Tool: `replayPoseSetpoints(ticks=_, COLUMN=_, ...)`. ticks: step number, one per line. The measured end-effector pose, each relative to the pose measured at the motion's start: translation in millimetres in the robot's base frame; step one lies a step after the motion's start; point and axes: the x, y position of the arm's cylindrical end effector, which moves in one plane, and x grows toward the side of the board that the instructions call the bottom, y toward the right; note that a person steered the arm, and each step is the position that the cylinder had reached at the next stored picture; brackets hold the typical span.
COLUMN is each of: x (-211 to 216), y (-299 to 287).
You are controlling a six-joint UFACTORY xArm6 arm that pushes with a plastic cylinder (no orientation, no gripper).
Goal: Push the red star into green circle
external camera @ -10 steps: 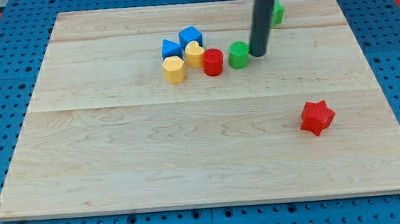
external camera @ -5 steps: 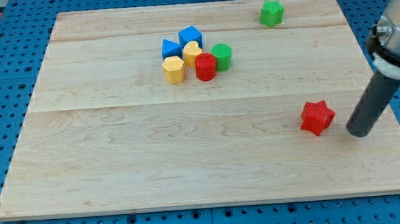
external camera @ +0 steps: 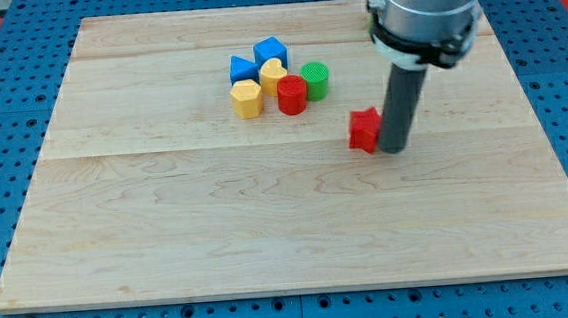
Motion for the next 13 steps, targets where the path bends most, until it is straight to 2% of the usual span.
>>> replayPoseSetpoints(ticks=2, x=9, y=-35)
replayPoseSetpoints(ticks=3, x=0, y=-53)
replayPoseSetpoints(ticks=7, x=-99, y=-16)
replayPoseSetpoints(ticks=8, x=-105, y=-19)
replayPoseSetpoints(ticks=9, x=-111, y=26)
replayPoseSetpoints(ticks=10, x=-128, y=27)
replayPoseSetpoints(ticks=12, x=-142, y=-39)
replayPoseSetpoints(ticks=13, x=-147, y=-16)
